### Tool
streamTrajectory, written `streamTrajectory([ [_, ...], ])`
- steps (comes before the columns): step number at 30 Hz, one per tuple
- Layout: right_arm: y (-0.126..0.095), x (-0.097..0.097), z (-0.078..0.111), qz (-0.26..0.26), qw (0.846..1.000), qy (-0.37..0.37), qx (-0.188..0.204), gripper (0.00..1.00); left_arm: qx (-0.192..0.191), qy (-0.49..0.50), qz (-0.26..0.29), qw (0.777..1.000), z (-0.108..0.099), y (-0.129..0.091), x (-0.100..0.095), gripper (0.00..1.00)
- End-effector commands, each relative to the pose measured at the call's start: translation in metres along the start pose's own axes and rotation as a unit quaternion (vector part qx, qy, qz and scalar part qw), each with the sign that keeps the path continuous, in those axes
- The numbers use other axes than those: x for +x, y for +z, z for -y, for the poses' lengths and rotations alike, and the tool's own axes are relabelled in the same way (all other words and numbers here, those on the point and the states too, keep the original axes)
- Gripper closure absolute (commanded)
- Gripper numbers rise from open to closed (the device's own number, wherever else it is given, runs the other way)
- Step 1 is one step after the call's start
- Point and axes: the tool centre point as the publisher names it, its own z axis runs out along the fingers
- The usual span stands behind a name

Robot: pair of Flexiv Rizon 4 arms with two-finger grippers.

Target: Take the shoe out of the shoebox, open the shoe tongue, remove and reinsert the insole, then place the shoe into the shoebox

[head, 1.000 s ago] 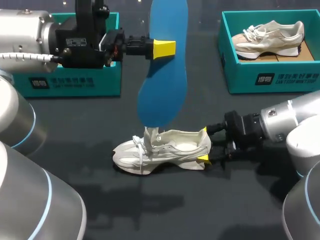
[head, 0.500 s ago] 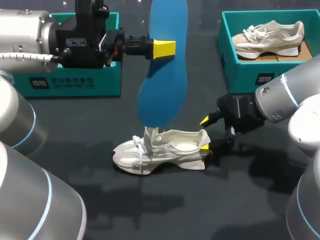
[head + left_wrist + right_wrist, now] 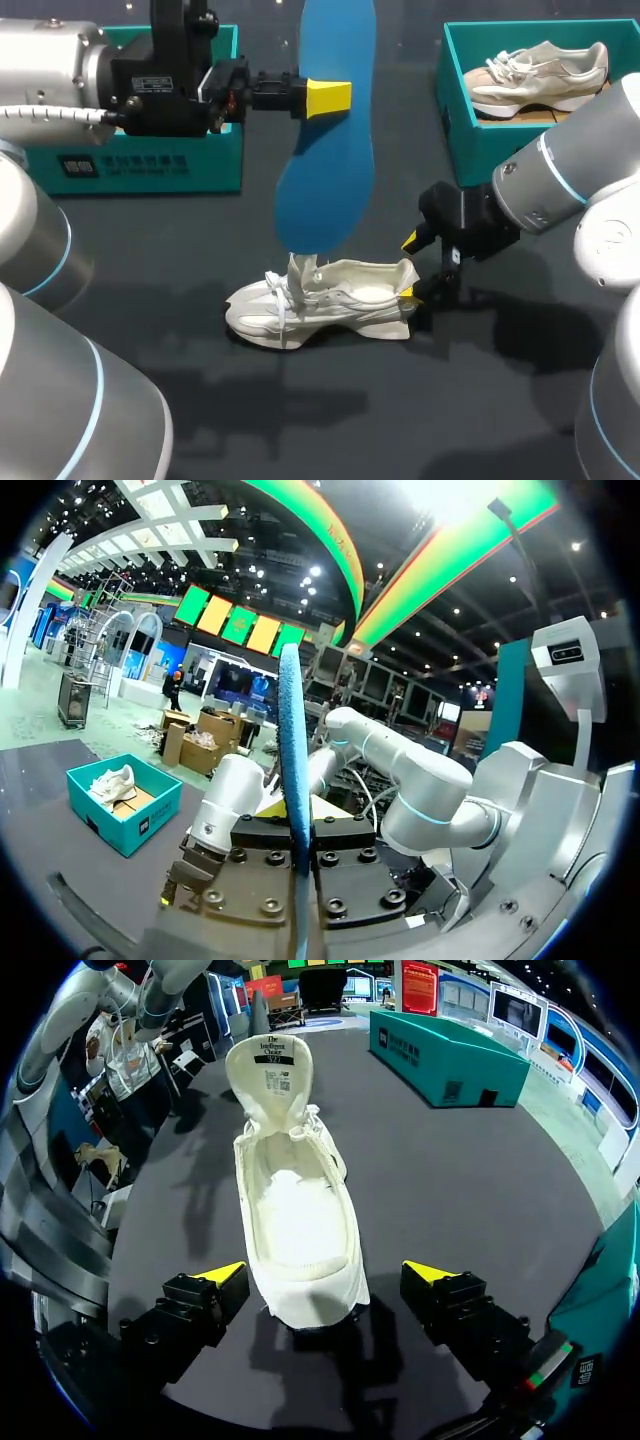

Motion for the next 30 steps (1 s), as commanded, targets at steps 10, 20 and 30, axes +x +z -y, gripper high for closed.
streamTrajectory([
  [10,-0.0068,-0.0014,-0.0173,0.012,0.977,0.045,0.208,0.0,0.0,0.0,0.0,1.0,-0.0003,0.0006,0.0,1.0],
  [20,-0.0068,-0.0014,-0.0173,0.012,0.977,0.045,0.208,0.0,0.0,0.0,0.0,1.0,-0.0003,0.0006,0.0,1.0],
  [30,-0.0068,-0.0014,-0.0173,0.012,0.977,0.045,0.208,0.0,0.0,0.0,0.0,1.0,-0.0003,0.0006,0.0,1.0],
])
